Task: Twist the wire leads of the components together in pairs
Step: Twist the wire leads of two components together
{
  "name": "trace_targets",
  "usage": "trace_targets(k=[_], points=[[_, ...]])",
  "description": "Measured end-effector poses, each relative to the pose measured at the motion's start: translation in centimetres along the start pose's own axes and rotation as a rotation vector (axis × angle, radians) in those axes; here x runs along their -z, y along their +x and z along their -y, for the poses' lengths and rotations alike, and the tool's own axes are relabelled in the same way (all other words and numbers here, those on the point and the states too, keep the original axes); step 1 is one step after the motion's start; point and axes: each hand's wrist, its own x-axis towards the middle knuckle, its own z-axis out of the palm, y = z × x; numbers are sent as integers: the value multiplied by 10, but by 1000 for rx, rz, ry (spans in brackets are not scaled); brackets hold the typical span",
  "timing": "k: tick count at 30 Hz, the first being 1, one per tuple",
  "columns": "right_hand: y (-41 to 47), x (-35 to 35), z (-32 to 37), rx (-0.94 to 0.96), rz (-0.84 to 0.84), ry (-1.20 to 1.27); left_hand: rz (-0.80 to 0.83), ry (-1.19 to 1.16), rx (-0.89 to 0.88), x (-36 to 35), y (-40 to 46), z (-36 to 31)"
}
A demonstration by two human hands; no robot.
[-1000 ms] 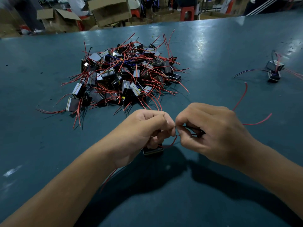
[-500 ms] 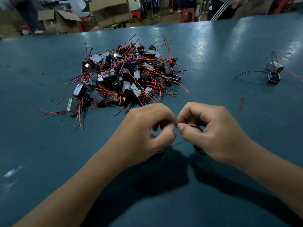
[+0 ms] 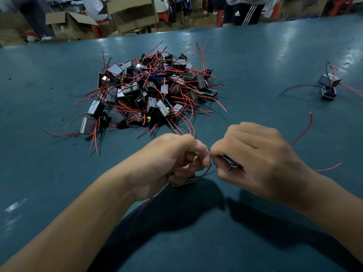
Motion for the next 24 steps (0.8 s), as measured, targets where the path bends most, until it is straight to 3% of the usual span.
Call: trace_targets(k=[14,18,21,24], points=[[0,-2,-1,61,-33,26,-34,-89,-4,-6,-5,-4],[0,-2,-1,51,-23,27,-92,-79,-93,-8,-5,-4],[-1,-1,-1,-40,13,50,-203,127,-287,-8,-5,-1],[-2,2,3,-212,54,195,-339,587,-606,-8,-5,0]])
